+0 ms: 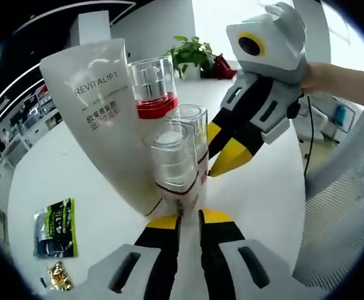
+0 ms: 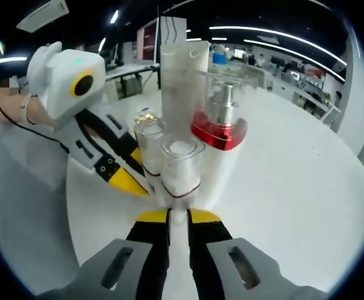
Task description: Arrange the skincare products in the storage area until every visible bottle or jar stands upright without overlapping.
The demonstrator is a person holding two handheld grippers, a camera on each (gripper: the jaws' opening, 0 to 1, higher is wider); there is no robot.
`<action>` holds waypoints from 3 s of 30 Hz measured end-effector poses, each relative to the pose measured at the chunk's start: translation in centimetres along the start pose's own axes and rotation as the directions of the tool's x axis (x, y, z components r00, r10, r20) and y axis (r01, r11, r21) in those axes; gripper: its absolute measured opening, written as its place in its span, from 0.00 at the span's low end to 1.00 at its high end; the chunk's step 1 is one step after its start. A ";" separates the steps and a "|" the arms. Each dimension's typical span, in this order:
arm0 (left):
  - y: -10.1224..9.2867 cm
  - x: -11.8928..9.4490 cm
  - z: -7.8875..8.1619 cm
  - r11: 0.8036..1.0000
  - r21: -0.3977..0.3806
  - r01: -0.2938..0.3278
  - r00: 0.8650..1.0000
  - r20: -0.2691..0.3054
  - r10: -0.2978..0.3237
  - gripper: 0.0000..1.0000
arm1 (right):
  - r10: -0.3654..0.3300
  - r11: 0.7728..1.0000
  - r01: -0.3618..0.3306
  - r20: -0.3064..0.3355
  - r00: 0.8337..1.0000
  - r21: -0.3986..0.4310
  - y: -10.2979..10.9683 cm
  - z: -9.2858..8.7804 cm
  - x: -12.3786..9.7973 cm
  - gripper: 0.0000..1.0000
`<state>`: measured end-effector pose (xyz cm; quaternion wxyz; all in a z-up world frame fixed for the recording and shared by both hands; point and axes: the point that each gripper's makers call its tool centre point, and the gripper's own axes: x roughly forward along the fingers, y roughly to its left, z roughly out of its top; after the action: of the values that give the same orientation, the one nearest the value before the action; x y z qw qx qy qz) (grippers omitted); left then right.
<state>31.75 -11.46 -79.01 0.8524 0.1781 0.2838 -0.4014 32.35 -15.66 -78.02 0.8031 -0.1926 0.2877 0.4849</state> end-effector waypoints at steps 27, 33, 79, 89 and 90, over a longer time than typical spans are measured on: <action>0.2 0.5 -0.1 0.994 -0.086 -0.066 0.998 -0.003 0.066 0.15 | 0.006 1.000 -0.006 -0.004 1.000 0.009 0.1 -0.2 0.3 0.12; 0.4 0.6 -0.1 0.990 -0.127 -0.066 0.998 0.008 0.068 0.15 | 0.002 1.000 -0.001 -0.009 1.000 0.009 0.1 -0.2 0.3 0.13; 0.9 -3.2 2.4 0.997 -0.070 -0.020 0.998 0.050 0.024 0.35 | -0.082 0.996 0.079 0.067 0.994 0.051 1.1 2.7 -3.2 0.32; 0.9 -7.8 4.1 0.996 -0.087 -0.011 0.993 0.118 0.021 0.54 | -0.120 0.992 0.114 0.116 0.986 0.054 2.5 5.0 -5.5 0.58; 0.7 -8.3 4.1 0.995 -0.097 -0.004 0.992 0.127 0.016 0.55 | -0.130 0.990 0.123 0.120 0.984 0.064 2.5 5.2 -5.7 0.62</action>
<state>29.37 -8.39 -70.52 0.8784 0.1123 0.2470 -0.3935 29.50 -15.31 -70.45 0.8536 -0.1573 0.2383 0.4356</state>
